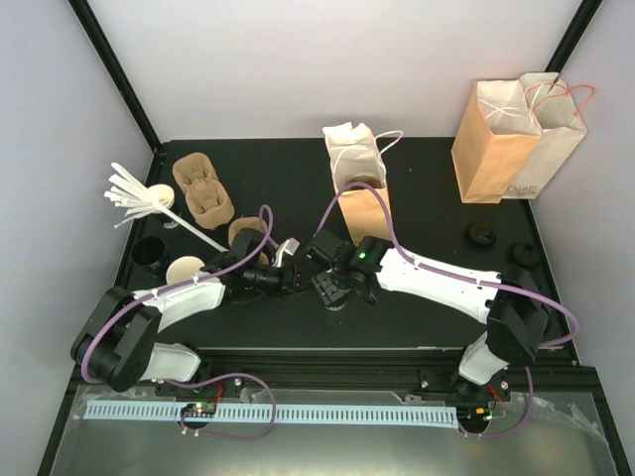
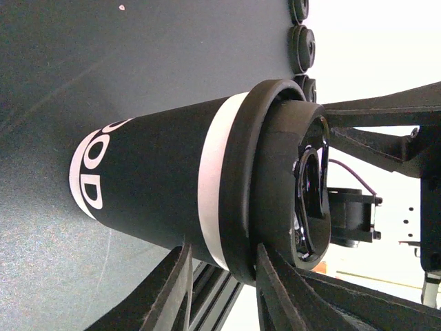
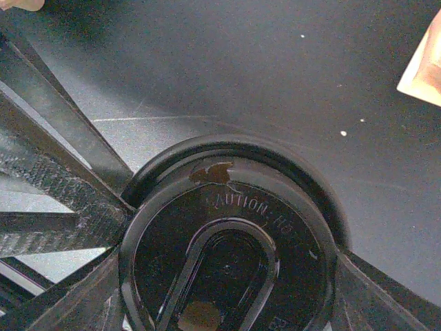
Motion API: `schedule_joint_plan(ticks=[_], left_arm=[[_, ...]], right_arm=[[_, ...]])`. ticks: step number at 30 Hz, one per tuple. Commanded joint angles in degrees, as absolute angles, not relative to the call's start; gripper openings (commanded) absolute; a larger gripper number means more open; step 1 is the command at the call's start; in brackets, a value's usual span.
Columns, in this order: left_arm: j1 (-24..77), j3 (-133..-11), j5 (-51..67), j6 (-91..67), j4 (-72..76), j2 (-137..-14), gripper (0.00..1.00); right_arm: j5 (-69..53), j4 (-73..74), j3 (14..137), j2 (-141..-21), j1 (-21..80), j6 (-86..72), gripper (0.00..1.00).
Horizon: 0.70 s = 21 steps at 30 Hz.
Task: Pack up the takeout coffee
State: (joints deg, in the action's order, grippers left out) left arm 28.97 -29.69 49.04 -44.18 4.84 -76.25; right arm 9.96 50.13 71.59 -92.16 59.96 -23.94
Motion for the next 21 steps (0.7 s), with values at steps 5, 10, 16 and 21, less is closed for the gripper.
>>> schedule_joint_plan(ticks=[5, 10, 16, 21], left_arm=[[29.8, -30.7, 46.1, -40.7, 1.1, -80.8, 0.24], [29.8, -28.9, 44.7, -40.3, 0.9, -82.3, 0.24], [29.8, -29.1, 44.0, -39.1, -0.7, -82.3, 0.24], [30.0, -29.8, 43.2, -37.9, -2.1, -84.4, 0.23]], right_arm=[[-6.2, 47.9, 63.8, -97.5, 60.3, -25.8, 0.74], [-9.4, 44.6, 60.6, -97.4, 60.3, -26.9, 0.74], [-6.6, 45.1, 59.3, -97.9, 60.5, -28.3, 0.74], [1.7, 53.2, 64.7, -100.4, 62.2, -27.9, 0.74]])
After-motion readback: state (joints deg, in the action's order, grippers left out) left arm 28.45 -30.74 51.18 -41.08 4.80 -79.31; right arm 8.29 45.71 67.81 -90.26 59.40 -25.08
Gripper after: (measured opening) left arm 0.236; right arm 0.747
